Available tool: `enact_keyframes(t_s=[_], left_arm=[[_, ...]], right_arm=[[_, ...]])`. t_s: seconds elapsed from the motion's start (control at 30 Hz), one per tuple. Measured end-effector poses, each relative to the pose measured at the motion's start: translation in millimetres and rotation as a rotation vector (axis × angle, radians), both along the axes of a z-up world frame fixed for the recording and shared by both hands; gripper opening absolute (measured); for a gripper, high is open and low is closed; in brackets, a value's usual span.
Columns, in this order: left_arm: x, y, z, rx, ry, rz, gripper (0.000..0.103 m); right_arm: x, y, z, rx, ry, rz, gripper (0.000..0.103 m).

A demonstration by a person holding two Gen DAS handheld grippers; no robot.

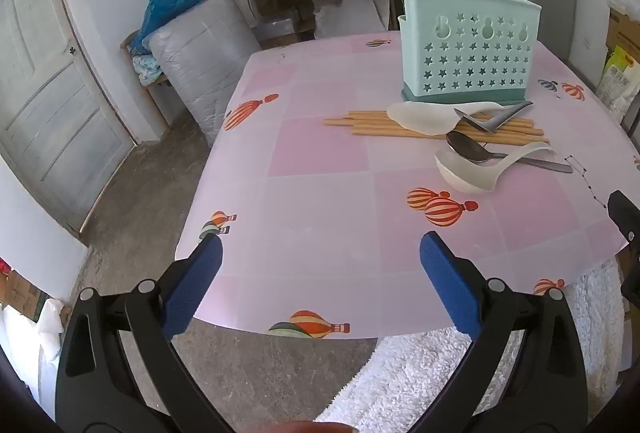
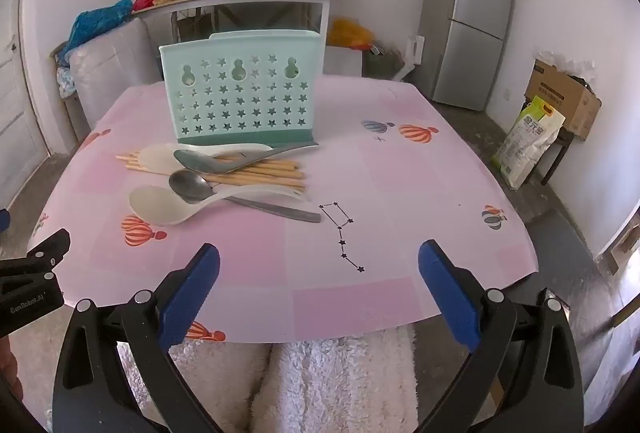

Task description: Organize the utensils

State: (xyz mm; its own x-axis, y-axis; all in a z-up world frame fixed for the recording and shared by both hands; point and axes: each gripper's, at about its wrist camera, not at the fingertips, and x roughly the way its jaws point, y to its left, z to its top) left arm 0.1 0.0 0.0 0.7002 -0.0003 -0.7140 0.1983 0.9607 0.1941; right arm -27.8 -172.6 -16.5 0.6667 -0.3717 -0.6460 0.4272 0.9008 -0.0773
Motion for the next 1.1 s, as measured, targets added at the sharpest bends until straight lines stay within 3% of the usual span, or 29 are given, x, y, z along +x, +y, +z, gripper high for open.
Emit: enact_keyframes(t_s=[1.1], left_arm=[[2.7,7.5,1.3,-0.012,-0.001,0.001,0.096]], right_arm=[[4.7,8.2,3.4,-0.024,0.006,0.008,0.097]])
